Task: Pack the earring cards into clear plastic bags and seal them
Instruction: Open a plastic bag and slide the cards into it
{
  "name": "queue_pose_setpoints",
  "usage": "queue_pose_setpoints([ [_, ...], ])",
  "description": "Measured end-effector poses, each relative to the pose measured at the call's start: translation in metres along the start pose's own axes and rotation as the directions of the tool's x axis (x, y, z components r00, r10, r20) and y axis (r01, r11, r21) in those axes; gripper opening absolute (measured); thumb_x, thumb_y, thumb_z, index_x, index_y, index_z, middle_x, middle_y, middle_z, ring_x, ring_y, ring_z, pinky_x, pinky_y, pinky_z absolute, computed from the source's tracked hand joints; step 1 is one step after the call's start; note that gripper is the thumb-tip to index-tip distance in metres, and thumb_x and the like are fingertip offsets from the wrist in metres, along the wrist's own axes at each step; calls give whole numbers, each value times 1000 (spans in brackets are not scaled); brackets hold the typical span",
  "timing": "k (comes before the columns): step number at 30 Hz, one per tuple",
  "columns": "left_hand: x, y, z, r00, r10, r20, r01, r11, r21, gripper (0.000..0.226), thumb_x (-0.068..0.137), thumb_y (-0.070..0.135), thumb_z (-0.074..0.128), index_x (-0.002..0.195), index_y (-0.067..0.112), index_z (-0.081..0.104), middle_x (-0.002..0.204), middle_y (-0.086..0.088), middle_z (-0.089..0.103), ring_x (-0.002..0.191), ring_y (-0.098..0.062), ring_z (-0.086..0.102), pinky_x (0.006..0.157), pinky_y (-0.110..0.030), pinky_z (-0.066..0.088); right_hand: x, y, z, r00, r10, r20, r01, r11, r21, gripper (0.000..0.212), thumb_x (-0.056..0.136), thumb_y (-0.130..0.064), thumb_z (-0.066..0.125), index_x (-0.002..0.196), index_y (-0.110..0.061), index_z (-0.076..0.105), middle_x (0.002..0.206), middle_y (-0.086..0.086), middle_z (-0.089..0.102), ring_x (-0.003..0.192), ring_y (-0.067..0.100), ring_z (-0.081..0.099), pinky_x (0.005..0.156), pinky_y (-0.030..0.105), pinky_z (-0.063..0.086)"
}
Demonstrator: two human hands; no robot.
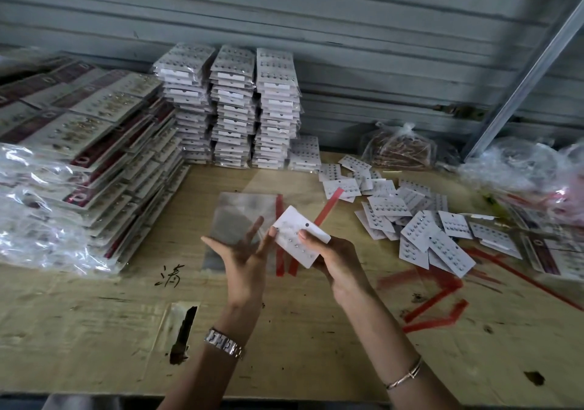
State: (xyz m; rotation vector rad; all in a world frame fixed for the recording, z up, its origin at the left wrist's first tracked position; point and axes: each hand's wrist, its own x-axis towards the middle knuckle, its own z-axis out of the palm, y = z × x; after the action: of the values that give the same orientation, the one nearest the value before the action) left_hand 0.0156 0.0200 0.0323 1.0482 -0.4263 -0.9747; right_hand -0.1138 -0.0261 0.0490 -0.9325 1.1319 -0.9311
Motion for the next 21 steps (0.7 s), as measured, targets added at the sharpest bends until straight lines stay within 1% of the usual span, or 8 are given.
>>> queue_pose_setpoints([
  [1,1,-1,-2,999,-34,21,36,998,-57,114,78,8,75,156,6,-8,123,-12,69,116,-26,65,98,-50,52,0,0,0,1000,-12,1,12,1000,-10,18,74,-18,83,89,-10,77,91,10,77,88,24,73,81,37,57],
  [3,4,-2,-7,987,-104,122,121,983,-138,82,81,18,74,144,-8,30,104,-17,72,94,-31,69,75,-39,60,-1,0,0,1000,-29,11,30,999,-43,23,75,-20,83,93,-7,77,92,11,77,94,29,73,87,40,55],
  [4,5,-3,-9,975,-145,169,173,971,-166,62,86,21,70,134,-9,44,96,-16,70,84,-30,67,64,-35,59,-1,0,0,999,-32,21,33,997,-63,26,75,-21,83,95,-5,77,93,12,77,95,30,72,89,41,55],
  [6,7,-4,-13,948,-223,226,270,941,-203,46,91,21,65,128,-5,56,91,-14,68,77,-26,67,59,-33,58,-2,0,0,999,-36,40,40,995,-94,26,76,-19,82,96,-4,77,94,13,76,96,31,72,91,43,54],
  [12,10,-6,-16,938,-244,248,281,951,-129,46,83,21,72,123,-1,65,105,-19,68,86,-25,68,69,-34,60,-1,-4,-6,998,-27,63,36,988,-148,24,75,-19,83,94,-5,78,90,10,77,89,25,74,84,35,57],
  [15,10,-5,-20,928,-255,271,291,952,-99,42,78,13,71,118,1,65,100,-13,73,83,-20,73,69,-28,62,1,-8,-11,999,10,50,-2,987,-158,25,73,-18,84,93,-4,77,89,11,77,85,24,74,75,30,54],
  [19,7,2,-26,922,-249,298,280,958,-64,54,72,9,71,124,0,60,102,-8,77,86,-19,74,69,-26,62,2,-11,-13,999,20,27,-15,986,-167,20,73,-18,84,88,-7,78,84,9,77,73,16,73,58,20,52],
  [21,5,3,-25,914,-255,317,281,959,-41,55,75,8,70,128,-2,59,108,-16,73,84,-23,70,68,-27,62,0,-9,-11,999,-8,46,15,989,-149,20,75,-18,83,90,-6,78,86,9,77,77,18,74,61,20,54],
])
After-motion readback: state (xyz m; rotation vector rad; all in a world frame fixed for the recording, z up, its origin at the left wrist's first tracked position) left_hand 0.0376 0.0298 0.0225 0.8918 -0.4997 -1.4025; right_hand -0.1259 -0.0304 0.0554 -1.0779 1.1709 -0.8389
